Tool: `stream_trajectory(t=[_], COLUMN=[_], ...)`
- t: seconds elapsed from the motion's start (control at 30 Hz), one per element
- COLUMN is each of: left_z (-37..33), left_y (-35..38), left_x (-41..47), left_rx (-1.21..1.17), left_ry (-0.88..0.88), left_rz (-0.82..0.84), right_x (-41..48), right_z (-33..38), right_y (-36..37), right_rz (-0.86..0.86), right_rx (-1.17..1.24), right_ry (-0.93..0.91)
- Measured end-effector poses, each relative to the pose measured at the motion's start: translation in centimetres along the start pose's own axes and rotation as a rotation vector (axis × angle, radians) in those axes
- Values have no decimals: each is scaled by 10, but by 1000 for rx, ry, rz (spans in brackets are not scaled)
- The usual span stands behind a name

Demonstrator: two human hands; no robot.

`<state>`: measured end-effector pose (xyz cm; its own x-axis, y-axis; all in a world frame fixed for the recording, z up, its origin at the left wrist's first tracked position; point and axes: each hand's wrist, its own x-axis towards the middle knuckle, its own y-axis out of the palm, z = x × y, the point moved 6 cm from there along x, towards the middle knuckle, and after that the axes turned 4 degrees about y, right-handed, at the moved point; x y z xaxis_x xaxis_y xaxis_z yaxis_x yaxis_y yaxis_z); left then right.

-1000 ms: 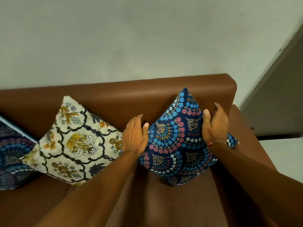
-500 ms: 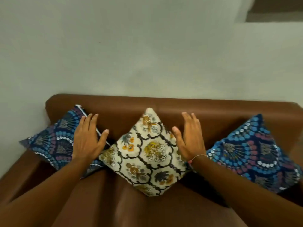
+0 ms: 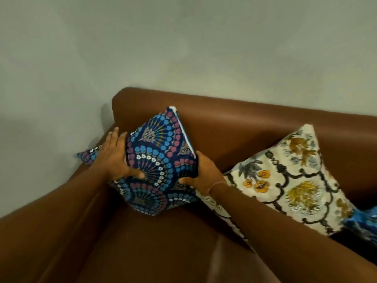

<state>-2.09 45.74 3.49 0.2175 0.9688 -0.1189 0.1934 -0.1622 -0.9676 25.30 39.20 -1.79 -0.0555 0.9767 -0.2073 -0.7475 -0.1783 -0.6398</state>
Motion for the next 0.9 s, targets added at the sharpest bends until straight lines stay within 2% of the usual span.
stream_trajectory(t=[0.07,0.13,0.27,0.37,0.6,0.7,0.8,0.9], left_z=[4,10,23,41,48,41,27,-14], left_y=[8,15,17,9,21,19,14,13], left_x=[11,19,19,16,21,19,9,-13], left_rx=[-20,-28,-57,-144,-194,-169,-109,4], left_ry=[48,67,7,-9,19,38,54,110], left_rz=[7,-1,-171,-288,-255,-252,-323,-475], right_x=[18,31,37,42,60,53,37,16], right_z=[-1,-4,9,33,36,31,32,41], right_y=[19,34,36,31,41,37,19,-23], right_rz=[37,6,-223,-316,-290,-247,-206,-303], right_rx=[124,156,43,7,-110,-80,-81,-117], right_ry=[89,136,50,-63,-31,-33,-77,-194])
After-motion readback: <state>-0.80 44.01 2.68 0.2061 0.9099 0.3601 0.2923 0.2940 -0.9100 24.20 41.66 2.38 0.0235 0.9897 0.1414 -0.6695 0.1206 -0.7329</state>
